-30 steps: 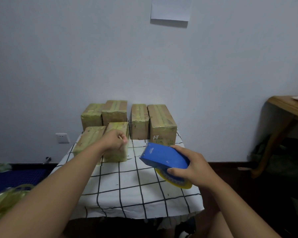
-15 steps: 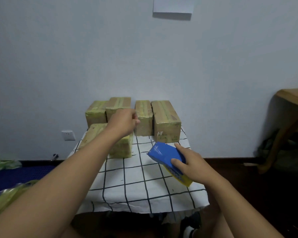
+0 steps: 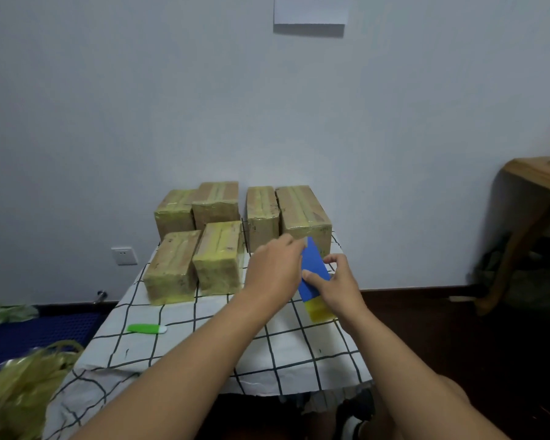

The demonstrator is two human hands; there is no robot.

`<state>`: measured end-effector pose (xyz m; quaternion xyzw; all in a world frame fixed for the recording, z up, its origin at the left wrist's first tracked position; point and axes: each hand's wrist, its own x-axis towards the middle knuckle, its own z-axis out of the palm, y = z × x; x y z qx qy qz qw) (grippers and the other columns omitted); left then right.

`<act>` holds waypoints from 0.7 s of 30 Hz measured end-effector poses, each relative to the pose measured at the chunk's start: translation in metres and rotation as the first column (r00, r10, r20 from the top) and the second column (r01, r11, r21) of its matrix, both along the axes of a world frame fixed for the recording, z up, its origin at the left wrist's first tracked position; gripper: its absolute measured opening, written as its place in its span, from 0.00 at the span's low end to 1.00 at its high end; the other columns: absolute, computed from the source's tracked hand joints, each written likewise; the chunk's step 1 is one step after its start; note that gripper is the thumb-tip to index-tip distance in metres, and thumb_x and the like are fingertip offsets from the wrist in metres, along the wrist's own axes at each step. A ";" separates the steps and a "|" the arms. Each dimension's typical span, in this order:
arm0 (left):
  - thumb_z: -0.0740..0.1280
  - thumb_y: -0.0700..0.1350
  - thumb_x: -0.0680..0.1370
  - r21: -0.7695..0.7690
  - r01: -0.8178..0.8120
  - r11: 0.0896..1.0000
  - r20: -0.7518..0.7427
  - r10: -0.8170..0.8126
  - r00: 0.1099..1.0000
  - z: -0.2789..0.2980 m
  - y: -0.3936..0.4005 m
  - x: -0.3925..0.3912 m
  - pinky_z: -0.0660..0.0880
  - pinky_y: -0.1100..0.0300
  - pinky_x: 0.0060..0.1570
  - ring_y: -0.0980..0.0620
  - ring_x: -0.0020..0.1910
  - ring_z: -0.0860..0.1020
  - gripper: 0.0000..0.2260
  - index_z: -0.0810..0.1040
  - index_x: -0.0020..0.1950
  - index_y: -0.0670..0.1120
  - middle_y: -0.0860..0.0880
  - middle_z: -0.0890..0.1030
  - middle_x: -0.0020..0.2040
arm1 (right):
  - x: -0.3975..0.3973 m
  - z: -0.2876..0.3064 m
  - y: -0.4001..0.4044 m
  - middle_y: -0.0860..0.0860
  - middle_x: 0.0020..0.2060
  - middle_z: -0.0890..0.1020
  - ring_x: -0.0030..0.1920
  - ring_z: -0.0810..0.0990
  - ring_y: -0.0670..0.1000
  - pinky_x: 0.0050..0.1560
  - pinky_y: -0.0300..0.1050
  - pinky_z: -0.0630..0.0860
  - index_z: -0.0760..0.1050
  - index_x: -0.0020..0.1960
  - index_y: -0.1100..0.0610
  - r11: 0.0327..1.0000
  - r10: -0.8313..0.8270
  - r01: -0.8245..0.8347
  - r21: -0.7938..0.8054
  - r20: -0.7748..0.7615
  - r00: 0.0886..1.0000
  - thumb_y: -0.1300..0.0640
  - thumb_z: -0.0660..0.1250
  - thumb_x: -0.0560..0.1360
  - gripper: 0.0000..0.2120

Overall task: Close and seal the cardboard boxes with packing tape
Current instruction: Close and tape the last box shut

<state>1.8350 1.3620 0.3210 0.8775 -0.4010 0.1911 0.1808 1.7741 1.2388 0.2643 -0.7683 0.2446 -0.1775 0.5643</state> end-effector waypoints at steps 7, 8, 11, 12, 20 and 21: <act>0.69 0.39 0.74 0.205 0.061 0.977 0.155 -0.094 0.983 -0.034 -0.005 -0.012 0.70 0.54 0.47 0.44 0.52 0.77 0.21 0.73 0.67 0.43 0.46 0.77 0.55 | 0.008 -0.008 0.007 0.53 0.47 0.85 0.43 0.84 0.50 0.40 0.42 0.77 0.70 0.63 0.51 0.931 -0.115 0.049 0.361 0.164 0.980 0.58 0.72 0.76 0.18; 0.74 0.40 0.69 0.202 0.065 0.977 0.191 -0.104 0.976 -0.038 -0.004 -0.010 0.71 0.54 0.43 0.45 0.47 0.78 0.22 0.76 0.63 0.43 0.46 0.79 0.51 | 0.009 -0.009 0.008 0.54 0.48 0.85 0.42 0.83 0.50 0.38 0.41 0.76 0.71 0.62 0.51 0.910 -0.131 0.056 0.410 0.156 0.979 0.59 0.70 0.77 0.16; 0.80 0.43 0.59 0.220 0.056 0.974 0.262 -0.114 0.958 -0.045 -0.002 -0.008 0.72 0.57 0.37 0.48 0.39 0.79 0.25 0.80 0.54 0.45 0.49 0.80 0.43 | 0.009 -0.012 0.010 0.59 0.44 0.81 0.36 0.76 0.52 0.32 0.43 0.68 0.72 0.60 0.60 0.799 -0.157 0.029 0.600 0.162 0.974 0.60 0.62 0.76 0.13; 0.80 0.44 0.57 0.223 0.062 0.973 0.279 -0.125 0.952 -0.048 -0.002 -0.008 0.73 0.58 0.36 0.49 0.38 0.78 0.26 0.81 0.54 0.45 0.49 0.80 0.43 | 0.009 -0.014 0.010 0.60 0.41 0.77 0.33 0.72 0.52 0.33 0.44 0.65 0.72 0.57 0.63 0.762 -0.155 0.010 0.648 0.168 0.973 0.58 0.61 0.73 0.15; 0.72 0.44 0.69 0.280 0.156 0.947 0.209 -0.219 0.953 -0.079 0.001 -0.013 0.75 0.54 0.60 0.45 0.60 0.78 0.27 0.75 0.67 0.39 0.43 0.79 0.61 | 0.012 -0.021 0.004 0.59 0.52 0.84 0.48 0.85 0.56 0.36 0.44 0.78 0.71 0.65 0.58 0.703 -0.224 0.031 0.710 0.179 0.958 0.59 0.68 0.79 0.15; 0.68 0.44 0.73 0.295 0.151 0.943 0.190 -0.213 0.958 -0.083 0.000 -0.014 0.71 0.52 0.65 0.43 0.65 0.76 0.26 0.73 0.69 0.38 0.41 0.77 0.66 | 0.012 -0.022 0.003 0.59 0.53 0.84 0.50 0.85 0.57 0.39 0.46 0.79 0.70 0.65 0.57 0.705 -0.247 0.058 0.707 0.167 0.955 0.61 0.67 0.79 0.16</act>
